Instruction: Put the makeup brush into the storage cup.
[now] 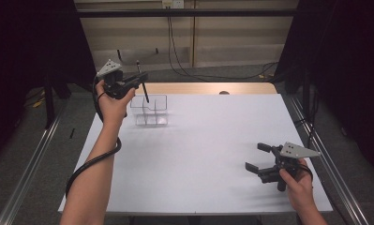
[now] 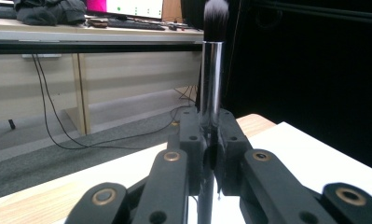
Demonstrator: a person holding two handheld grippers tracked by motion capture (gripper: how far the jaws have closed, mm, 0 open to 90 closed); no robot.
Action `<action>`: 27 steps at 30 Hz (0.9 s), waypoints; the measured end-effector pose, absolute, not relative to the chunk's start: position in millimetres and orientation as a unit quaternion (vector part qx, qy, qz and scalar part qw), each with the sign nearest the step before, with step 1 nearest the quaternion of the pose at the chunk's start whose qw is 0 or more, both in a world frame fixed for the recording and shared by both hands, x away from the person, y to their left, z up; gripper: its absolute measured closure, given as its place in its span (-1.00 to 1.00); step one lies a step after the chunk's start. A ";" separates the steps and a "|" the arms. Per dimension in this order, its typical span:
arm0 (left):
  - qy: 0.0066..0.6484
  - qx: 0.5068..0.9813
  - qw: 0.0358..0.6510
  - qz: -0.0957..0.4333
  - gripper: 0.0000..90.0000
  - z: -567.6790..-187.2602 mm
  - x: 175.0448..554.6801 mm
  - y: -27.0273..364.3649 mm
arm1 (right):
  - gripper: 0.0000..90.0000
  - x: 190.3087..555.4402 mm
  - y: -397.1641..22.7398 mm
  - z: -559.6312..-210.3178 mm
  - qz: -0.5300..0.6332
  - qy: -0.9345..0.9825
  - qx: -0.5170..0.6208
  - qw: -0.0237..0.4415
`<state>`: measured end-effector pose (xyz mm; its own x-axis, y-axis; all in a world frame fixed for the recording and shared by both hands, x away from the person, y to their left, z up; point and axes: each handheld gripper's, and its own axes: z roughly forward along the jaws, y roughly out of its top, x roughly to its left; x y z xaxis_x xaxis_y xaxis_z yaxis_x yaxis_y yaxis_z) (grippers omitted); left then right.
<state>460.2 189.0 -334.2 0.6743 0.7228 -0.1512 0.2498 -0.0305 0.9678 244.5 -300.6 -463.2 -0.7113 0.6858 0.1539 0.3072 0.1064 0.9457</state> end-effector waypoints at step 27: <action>0.378 0.686 0.580 0.224 0.85 -356.0 470.8 186.5 | -0.93 244.4 -300.5 -462.4 0.576 0.726 0.337 0.168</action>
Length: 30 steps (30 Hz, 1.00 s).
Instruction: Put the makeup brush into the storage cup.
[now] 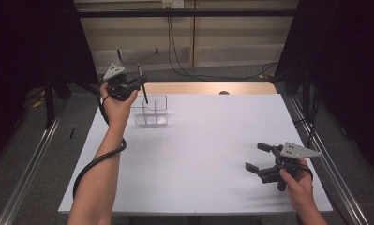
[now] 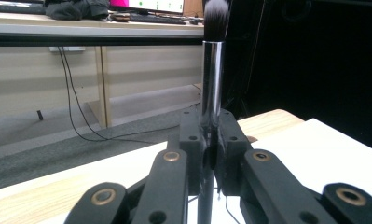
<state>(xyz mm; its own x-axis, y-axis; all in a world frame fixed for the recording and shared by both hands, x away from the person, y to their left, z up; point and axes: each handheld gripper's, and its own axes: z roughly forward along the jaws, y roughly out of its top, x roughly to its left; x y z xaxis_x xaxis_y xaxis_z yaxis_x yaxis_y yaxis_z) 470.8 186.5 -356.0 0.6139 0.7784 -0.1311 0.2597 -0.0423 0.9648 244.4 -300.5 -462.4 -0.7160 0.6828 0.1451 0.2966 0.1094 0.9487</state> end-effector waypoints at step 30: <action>0.379 0.696 0.566 0.229 0.85 -367.6 478.5 178.8 | -0.93 245.7 -300.5 -464.0 0.574 0.728 0.337 0.164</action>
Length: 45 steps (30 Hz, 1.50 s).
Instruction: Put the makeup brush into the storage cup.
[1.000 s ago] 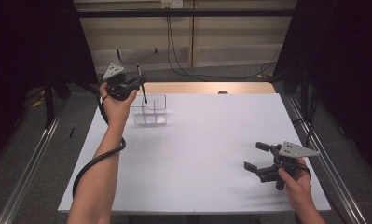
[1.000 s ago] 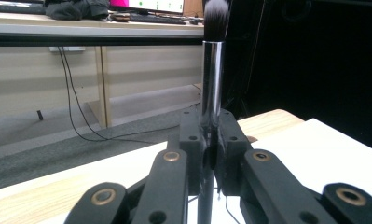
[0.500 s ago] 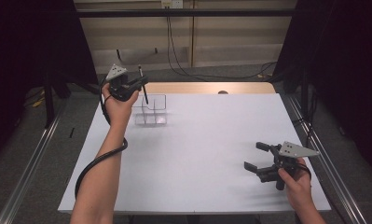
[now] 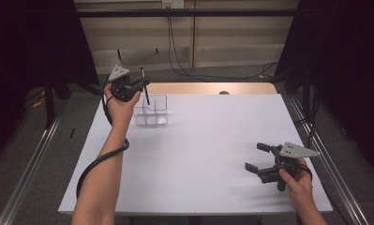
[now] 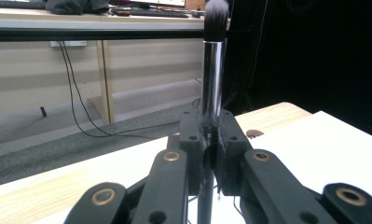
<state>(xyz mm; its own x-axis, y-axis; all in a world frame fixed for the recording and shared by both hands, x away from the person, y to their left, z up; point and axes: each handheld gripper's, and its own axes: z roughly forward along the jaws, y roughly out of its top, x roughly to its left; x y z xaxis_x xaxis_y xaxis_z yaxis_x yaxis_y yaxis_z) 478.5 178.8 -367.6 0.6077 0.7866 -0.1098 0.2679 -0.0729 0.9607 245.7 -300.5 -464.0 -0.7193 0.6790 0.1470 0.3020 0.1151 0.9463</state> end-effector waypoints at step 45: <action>0.384 0.706 0.553 0.223 0.85 -392.7 475.0 180.2 | -0.93 246.6 -302.0 -464.2 0.575 0.728 0.336 0.164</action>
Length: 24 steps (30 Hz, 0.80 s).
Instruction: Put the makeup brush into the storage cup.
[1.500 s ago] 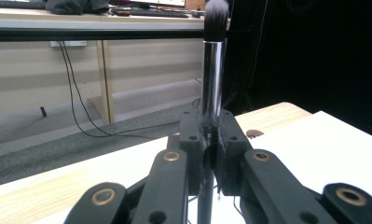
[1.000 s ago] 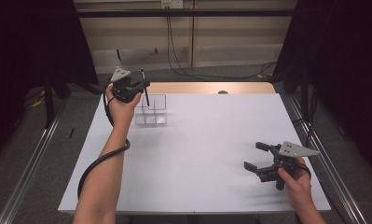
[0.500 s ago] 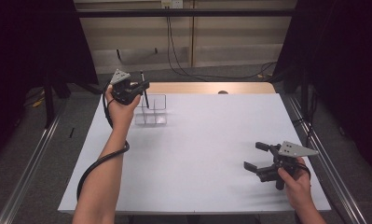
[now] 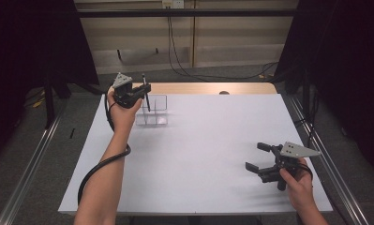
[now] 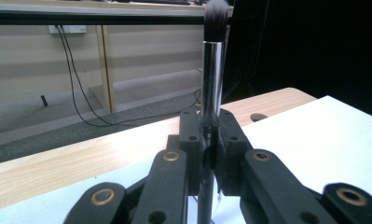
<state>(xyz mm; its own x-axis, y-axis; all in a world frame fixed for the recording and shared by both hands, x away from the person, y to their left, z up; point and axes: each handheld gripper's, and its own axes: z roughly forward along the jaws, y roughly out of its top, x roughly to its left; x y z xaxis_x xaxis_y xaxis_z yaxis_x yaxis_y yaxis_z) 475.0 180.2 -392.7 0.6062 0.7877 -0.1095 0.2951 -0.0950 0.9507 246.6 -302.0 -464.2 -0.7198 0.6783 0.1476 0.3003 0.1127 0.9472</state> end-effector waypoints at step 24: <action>0.392 0.701 0.558 0.208 0.74 -397.5 472.2 187.1 | -0.93 248.1 -300.0 -464.5 0.575 0.729 0.332 0.162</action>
<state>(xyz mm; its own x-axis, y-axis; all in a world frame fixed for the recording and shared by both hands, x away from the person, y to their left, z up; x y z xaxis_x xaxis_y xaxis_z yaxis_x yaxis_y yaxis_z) 472.2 187.1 -397.5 0.6054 0.7824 -0.1464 0.3176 -0.0688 0.9457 248.1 -300.0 -464.5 -0.7266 0.6715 0.1457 0.2980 0.1170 0.9474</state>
